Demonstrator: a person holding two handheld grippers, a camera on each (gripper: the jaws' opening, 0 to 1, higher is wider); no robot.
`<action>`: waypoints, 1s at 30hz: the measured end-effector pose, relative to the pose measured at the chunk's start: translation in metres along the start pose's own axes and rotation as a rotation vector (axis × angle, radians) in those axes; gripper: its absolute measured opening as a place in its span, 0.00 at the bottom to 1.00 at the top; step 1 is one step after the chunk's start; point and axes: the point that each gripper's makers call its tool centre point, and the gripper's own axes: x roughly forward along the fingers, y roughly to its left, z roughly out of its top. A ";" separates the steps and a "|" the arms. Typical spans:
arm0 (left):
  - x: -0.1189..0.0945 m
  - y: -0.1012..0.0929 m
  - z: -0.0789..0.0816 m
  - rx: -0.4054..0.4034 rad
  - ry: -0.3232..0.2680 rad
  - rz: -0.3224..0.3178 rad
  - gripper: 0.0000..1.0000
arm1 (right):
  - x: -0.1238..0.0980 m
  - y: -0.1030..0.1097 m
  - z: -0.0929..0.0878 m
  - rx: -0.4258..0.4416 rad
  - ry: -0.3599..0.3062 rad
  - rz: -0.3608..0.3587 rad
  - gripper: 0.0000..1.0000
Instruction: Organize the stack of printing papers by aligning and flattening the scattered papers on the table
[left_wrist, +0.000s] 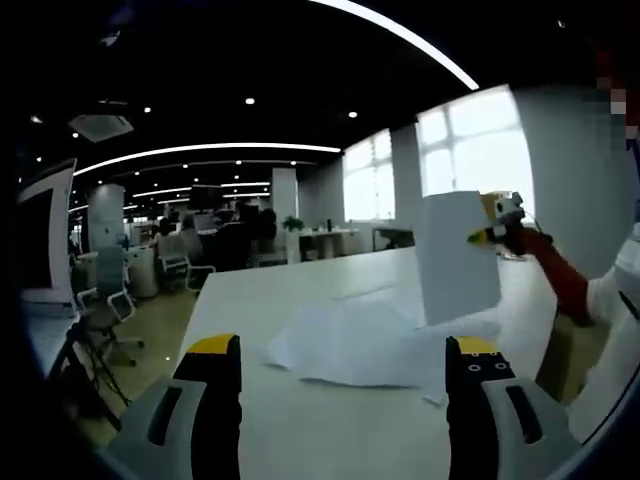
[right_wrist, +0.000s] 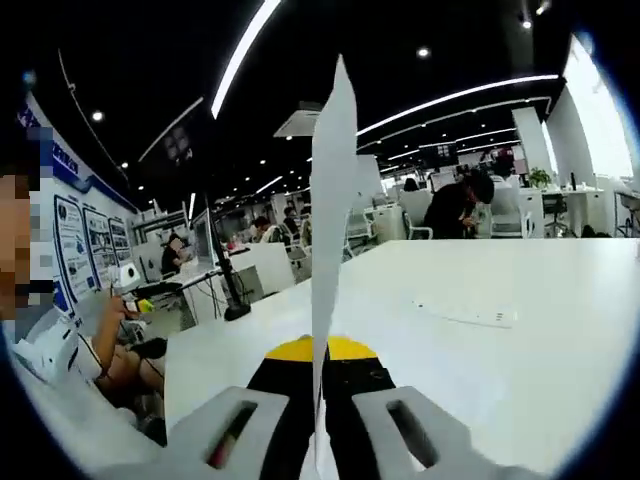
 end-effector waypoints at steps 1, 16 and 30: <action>0.001 -0.001 0.000 0.000 0.000 0.000 0.86 | 0.002 0.001 0.004 -0.006 -0.001 0.003 0.00; 0.010 -0.007 0.007 -0.002 0.023 0.012 0.87 | 0.031 0.005 0.024 -0.062 -0.026 0.117 0.00; 0.036 -0.009 0.015 -0.045 0.008 -0.031 0.87 | 0.034 0.005 0.033 -0.058 -0.058 0.200 0.00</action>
